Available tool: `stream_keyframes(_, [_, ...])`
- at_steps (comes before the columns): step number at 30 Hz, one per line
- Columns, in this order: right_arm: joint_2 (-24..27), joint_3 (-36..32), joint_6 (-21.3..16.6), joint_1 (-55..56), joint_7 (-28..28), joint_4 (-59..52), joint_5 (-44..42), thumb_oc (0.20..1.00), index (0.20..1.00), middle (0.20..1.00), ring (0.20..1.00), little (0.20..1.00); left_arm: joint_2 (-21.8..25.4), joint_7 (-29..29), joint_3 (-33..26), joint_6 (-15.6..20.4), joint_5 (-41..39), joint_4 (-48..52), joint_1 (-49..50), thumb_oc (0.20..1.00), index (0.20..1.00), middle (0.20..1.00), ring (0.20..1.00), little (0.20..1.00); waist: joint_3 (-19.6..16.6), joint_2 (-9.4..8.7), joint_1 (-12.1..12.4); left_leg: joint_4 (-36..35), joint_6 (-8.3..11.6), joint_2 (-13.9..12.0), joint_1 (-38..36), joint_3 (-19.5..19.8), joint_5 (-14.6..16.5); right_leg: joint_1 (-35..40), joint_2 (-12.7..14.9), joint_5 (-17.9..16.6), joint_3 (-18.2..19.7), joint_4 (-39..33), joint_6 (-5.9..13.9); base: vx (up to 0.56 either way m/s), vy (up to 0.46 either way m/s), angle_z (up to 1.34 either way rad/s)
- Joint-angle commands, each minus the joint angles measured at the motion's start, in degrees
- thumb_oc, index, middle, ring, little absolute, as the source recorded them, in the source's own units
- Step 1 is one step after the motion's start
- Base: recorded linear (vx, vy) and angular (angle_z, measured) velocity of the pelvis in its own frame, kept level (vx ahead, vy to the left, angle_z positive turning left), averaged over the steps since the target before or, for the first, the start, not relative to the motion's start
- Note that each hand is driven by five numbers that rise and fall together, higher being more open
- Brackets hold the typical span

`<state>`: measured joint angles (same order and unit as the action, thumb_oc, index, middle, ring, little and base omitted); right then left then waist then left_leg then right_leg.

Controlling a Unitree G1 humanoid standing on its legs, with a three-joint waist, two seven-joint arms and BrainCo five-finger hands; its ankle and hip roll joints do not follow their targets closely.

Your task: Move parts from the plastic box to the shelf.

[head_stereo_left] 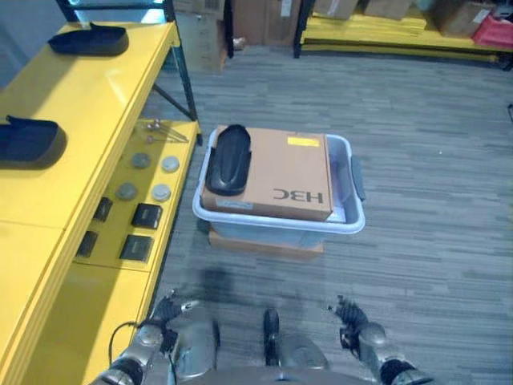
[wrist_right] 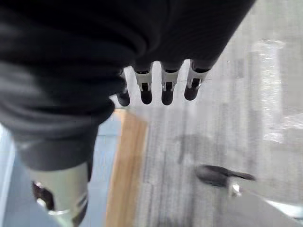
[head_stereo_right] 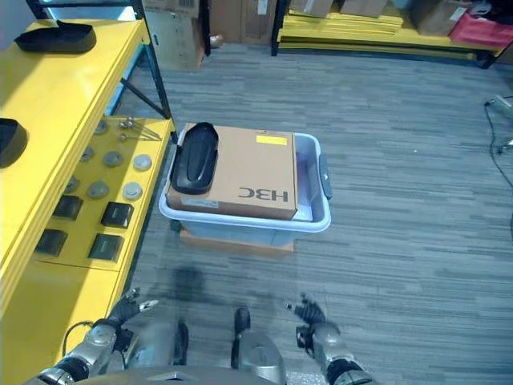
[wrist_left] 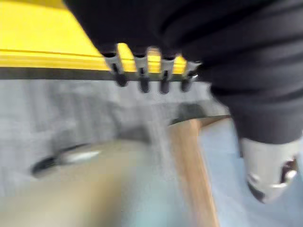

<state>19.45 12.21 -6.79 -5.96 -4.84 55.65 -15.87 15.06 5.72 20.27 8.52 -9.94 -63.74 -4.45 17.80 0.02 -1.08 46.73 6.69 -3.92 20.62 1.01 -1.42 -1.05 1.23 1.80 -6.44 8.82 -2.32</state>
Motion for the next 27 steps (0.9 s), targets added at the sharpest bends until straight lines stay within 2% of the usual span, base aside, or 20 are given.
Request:
stream_keyframes(1, [4.35,0.81,-6.27,1.28,-5.07,-10.78,1.15,1.000,1.000,1.000,1.000,1.000,-0.31,-1.16,1.40,1.75,1.03,5.13,1.02,1.000,1.000,1.000,1.000,1.000,-1.19,0.22,-0.58,-26.45,-4.67,-1.19,-8.61,-6.67,-2.69,7.05,1.58,1.16,2.84,-6.81,3.49,0.28,0.273,-0.47])
stream_keyframes(2, [4.91,0.81,-5.96,1.08,-6.36,-14.05,1.92,1.000,1.000,1.000,1.000,1.000,-0.60,-1.13,1.74,2.01,1.47,5.11,1.67,1.000,1.000,1.000,1.000,1.000,-1.10,0.60,-0.43,-32.28,-4.33,-1.60,-9.40,-7.30,-3.76,8.00,1.74,1.40,2.71,-7.53,3.83,0.27,0.278,-0.83])
stream_keyframes(3, [5.87,1.06,-7.80,1.00,-8.06,-18.07,3.75,1.000,1.000,1.000,1.000,1.000,-1.17,-0.94,2.12,2.45,1.90,4.88,2.83,1.000,1.000,1.000,1.000,1.000,-0.86,1.23,-0.09,-37.90,-3.29,-2.36,-9.30,-6.81,-6.89,9.52,1.64,1.87,3.02,-8.65,3.82,0.26,0.261,-0.78])
stream_keyframes(4, [6.48,1.30,-8.35,0.77,-8.63,-19.75,4.32,1.000,1.000,1.000,1.000,1.000,-1.38,-0.76,2.37,2.57,1.37,4.50,3.29,1.000,1.000,1.000,1.000,1.000,-1.01,1.18,0.07,-40.07,-3.51,-1.88,-9.74,-6.96,-5.58,9.98,2.05,1.85,2.97,-9.37,4.04,0.25,0.262,-0.63])
stream_keyframes(7, [8.97,0.73,-9.64,0.13,-10.67,-27.28,7.23,1.000,1.000,1.000,1.000,1.000,-1.11,-2.12,2.10,1.29,2.14,4.38,4.88,1.000,1.000,1.000,1.000,1.000,-1.94,0.80,0.80,-44.89,-3.09,-1.70,-10.76,-8.64,-5.42,11.42,3.75,1.38,1.08,-12.30,5.58,0.17,0.208,-0.27])
stream_keyframes(11, [10.69,-0.26,-8.07,-0.96,-10.86,-33.34,5.57,1.000,1.000,1.000,1.000,1.000,-0.63,-2.81,1.91,1.20,1.88,4.20,6.13,1.000,1.000,1.000,1.000,1.000,-2.46,0.26,1.98,-46.65,-3.53,-1.12,-11.81,-9.46,-4.79,11.59,5.06,0.67,-1.22,-13.71,6.92,0.10,0.110,-0.24])
stream_keyframes(12, [11.36,0.19,-6.84,-3.34,-11.32,-36.00,5.18,1.000,1.000,1.000,1.000,1.000,-0.07,-2.25,1.15,1.54,-0.89,3.92,6.35,1.000,1.000,1.000,1.000,1.000,-2.30,0.07,3.11,-47.48,-3.92,-0.75,-12.06,-10.22,-4.50,10.59,6.06,0.22,-3.41,-13.82,7.68,0.01,0.073,-0.08])
stream_keyframes(13, [11.36,0.20,-6.82,-3.38,-11.32,-36.00,5.18,1.000,1.000,1.000,1.000,1.000,-0.07,-2.26,1.13,1.55,-0.91,3.90,6.32,1.000,1.000,1.000,1.000,1.000,-2.30,0.06,3.11,-47.51,-3.93,-0.74,-12.06,-10.24,-4.51,10.57,6.07,0.21,-3.39,-13.82,7.69,-0.03,0.127,0.06])
stream_keyframes(14, [11.80,0.84,-4.98,-6.90,-12.84,-37.19,5.00,1.000,1.000,1.000,1.000,1.000,0.17,-2.36,0.16,2.21,-3.83,3.36,5.54,1.000,1.000,1.000,1.000,1.000,-1.56,0.01,4.17,-47.95,-4.22,-0.17,-11.49,-10.29,-4.36,9.36,6.72,0.01,-4.78,-13.82,8.05,-0.05,0.074,0.13])
stream_keyframes(21, [13.50,2.80,2.21,-24.08,-19.22,-30.85,1.20,1.000,1.000,1.000,1.000,1.000,1.32,-3.50,0.21,2.86,-5.74,2.69,-0.58,1.000,1.000,1.000,1.000,1.000,1.38,0.22,8.57,-48.93,-4.72,2.00,-7.78,-7.49,-4.83,6.18,7.47,-0.56,-6.26,-13.82,8.79,-0.07,0.012,0.44])
stream_keyframes(24, [14.32,2.72,2.70,-28.77,-21.10,-26.65,-0.51,1.000,1.000,1.000,1.000,1.000,1.40,-4.01,1.20,3.24,-5.19,2.78,-1.89,1.000,1.000,1.000,1.000,1.000,2.28,0.52,9.93,-49.09,-4.78,2.39,-6.74,-6.69,-5.16,5.66,7.82,-0.77,-7.06,-13.82,9.07,-0.03,-0.017,0.67])
stream_keyframes(25, [15.62,2.38,3.29,-33.54,-22.49,-21.95,-1.17,1.000,1.000,1.000,1.000,1.000,1.53,-4.31,2.55,2.95,-4.67,3.44,-2.81,1.000,1.000,1.000,1.000,1.000,3.20,0.99,11.36,-48.79,-4.86,2.89,-5.53,-5.77,-5.34,5.07,8.23,-1.02,-7.92,-13.82,9.32,-0.02,-0.014,0.41])
stream_keyframes(27, [15.97,2.49,3.39,-35.16,-23.00,-20.62,-1.76,1.000,1.000,1.000,1.000,1.000,1.49,-4.42,2.96,2.84,-4.76,3.49,-3.03,1.000,1.000,1.000,1.000,1.000,3.51,1.17,11.69,-48.53,-4.83,3.03,-5.08,-5.43,-5.34,4.88,8.36,-1.07,-8.18,-13.82,9.33,-0.01,-0.005,0.04])
